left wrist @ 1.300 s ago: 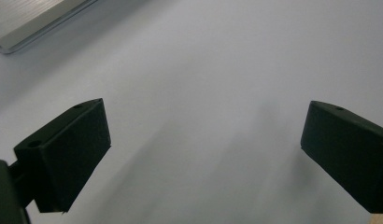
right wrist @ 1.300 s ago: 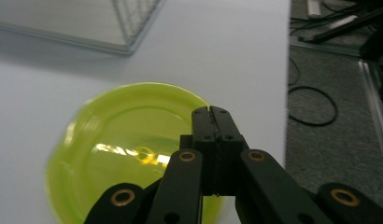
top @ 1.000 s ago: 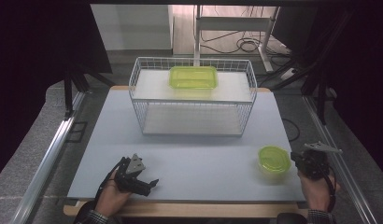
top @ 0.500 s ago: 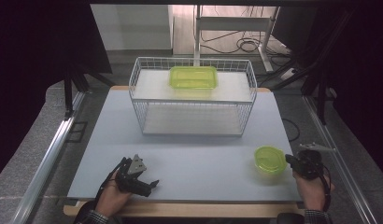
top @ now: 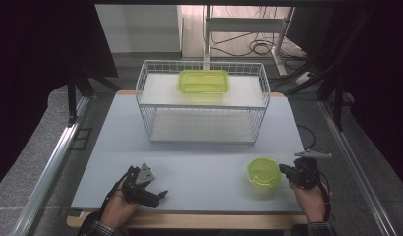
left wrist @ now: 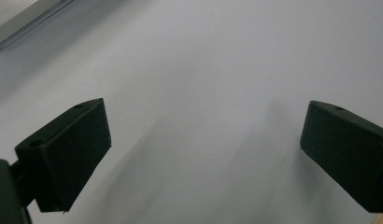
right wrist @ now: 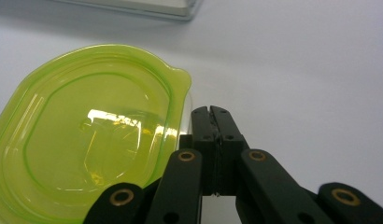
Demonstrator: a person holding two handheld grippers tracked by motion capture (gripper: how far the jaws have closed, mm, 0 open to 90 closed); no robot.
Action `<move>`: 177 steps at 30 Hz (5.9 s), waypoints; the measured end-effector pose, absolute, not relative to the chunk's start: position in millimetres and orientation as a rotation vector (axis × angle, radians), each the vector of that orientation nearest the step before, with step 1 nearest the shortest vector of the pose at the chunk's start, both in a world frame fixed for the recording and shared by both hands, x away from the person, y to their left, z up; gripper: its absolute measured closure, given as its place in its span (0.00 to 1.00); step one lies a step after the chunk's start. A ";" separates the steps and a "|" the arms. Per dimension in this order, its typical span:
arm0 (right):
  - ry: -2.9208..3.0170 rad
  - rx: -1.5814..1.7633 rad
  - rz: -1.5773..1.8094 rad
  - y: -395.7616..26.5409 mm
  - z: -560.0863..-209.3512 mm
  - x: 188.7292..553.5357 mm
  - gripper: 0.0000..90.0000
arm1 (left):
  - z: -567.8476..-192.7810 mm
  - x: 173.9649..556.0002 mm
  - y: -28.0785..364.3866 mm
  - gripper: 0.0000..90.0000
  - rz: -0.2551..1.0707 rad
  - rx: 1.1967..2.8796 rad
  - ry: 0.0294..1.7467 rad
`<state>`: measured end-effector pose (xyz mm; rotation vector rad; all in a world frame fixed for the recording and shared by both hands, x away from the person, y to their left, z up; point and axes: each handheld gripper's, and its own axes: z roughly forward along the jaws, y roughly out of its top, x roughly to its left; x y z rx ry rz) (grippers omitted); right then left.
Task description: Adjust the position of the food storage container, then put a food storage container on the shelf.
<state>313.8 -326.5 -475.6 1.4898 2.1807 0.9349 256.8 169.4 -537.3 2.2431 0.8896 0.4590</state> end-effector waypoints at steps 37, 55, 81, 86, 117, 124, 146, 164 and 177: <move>2.471 1.441 1.038 -273.0 -503.6 307.0 0.99 | -539.0 256.7 166.4 0.02 0.464 2.266 0.874; 2.601 1.308 1.129 -212.2 -511.0 321.4 0.99 | -538.5 257.1 167.3 0.02 0.460 2.262 0.883; 2.582 1.170 1.044 -208.0 -503.9 326.7 0.59 | -537.6 256.8 169.1 0.02 0.459 2.260 0.880; 2.553 1.170 1.084 -218.6 -502.2 326.4 0.38 | -537.5 256.6 169.1 0.02 0.461 2.256 0.883; 2.592 1.284 1.360 -203.9 -482.0 329.3 0.41 | -537.5 256.7 168.7 0.02 0.469 2.266 0.877; 2.663 1.428 1.434 -200.9 -490.7 339.5 0.59 | -537.9 256.6 168.0 0.02 0.466 2.270 0.876; 2.701 1.663 1.562 -205.7 -492.4 350.5 0.90 | -537.1 256.3 168.6 0.02 0.472 2.265 0.873; 2.570 1.601 1.692 -214.4 -454.2 362.2 0.90 | -536.5 256.4 169.6 0.02 0.472 2.257 0.880; 2.510 1.542 1.750 -212.5 -422.8 373.9 0.90 | -536.4 256.6 170.4 0.02 0.472 2.257 0.881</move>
